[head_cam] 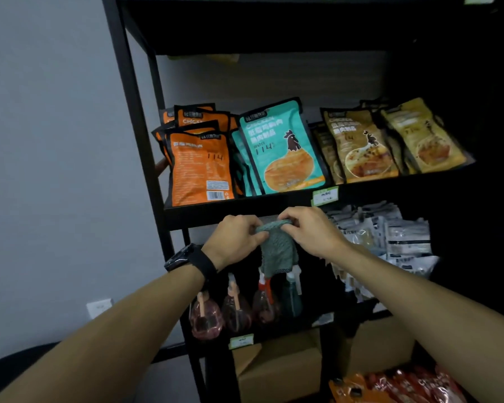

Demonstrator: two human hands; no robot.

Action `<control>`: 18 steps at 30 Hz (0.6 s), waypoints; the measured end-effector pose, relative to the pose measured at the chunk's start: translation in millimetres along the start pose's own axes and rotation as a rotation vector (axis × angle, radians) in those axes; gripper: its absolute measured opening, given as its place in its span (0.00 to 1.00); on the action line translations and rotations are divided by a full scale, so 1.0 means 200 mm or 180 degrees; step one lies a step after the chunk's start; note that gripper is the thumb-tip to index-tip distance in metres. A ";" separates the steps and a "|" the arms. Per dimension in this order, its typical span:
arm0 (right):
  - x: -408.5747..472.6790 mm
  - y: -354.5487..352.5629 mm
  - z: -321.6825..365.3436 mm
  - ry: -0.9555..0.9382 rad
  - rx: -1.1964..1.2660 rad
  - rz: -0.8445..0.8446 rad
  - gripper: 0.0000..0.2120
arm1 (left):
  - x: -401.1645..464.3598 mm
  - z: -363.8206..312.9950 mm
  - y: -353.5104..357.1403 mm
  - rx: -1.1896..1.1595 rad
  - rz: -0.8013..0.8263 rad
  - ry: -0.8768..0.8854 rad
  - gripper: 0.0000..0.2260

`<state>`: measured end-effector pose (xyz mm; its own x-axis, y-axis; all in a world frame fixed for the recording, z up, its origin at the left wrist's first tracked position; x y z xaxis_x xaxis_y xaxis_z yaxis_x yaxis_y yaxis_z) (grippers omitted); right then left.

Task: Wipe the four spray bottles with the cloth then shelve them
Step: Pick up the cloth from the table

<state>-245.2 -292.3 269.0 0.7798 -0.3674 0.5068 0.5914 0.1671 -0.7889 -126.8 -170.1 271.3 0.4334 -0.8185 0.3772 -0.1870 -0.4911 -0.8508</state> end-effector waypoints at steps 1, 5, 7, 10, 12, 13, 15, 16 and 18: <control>-0.02 -0.01 -0.04 0.0047 -0.0028 -0.0012 0.08 | 0.02 -0.03 0.03 -0.0029 0.0018 0.0040 0.10; -0.08 -0.06 -0.20 0.0194 -0.0148 -0.0078 0.08 | 0.09 -0.12 0.18 -0.0183 0.0067 0.0159 0.09; -0.11 -0.07 -0.28 0.0270 -0.0187 -0.0090 0.08 | 0.12 -0.16 0.25 -0.0228 0.0086 0.0192 0.08; -0.16 -0.09 -0.38 0.0361 -0.0290 -0.0118 0.07 | 0.17 -0.21 0.35 -0.0308 0.0198 0.0215 0.08; -0.19 -0.08 -0.44 0.0424 -0.0262 -0.0102 0.07 | 0.19 -0.24 0.42 -0.0394 0.0268 0.0221 0.07; -0.20 -0.08 -0.46 0.0454 -0.0239 -0.0089 0.08 | 0.20 -0.24 0.46 -0.0440 0.0299 0.0204 0.06; -0.23 -0.06 -0.52 0.0498 -0.0222 -0.0047 0.08 | 0.21 -0.26 0.54 -0.0556 0.0385 0.0125 0.05; -0.25 -0.04 -0.55 0.0520 -0.0218 -0.0018 0.07 | 0.21 -0.26 0.58 -0.0656 0.0452 0.0056 0.05; -0.28 0.01 -0.61 0.0574 -0.0174 0.0027 0.07 | 0.21 -0.25 0.67 -0.0947 0.0587 -0.0110 0.03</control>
<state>-313.2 -382.2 196.3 0.7325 -0.5251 0.4333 0.5690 0.1228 -0.8131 -178.8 -285.2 190.9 0.3970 -0.8934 0.2102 -0.5114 -0.4056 -0.7576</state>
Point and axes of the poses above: each hand's wrist, its own x-axis towards the middle knuckle, its own y-axis out of the palm, z = x × y, the point moved 3 cm from there along x, towards the middle knuckle, and after that the axes turned 4 degrees about -y, right-handed, at the moved point
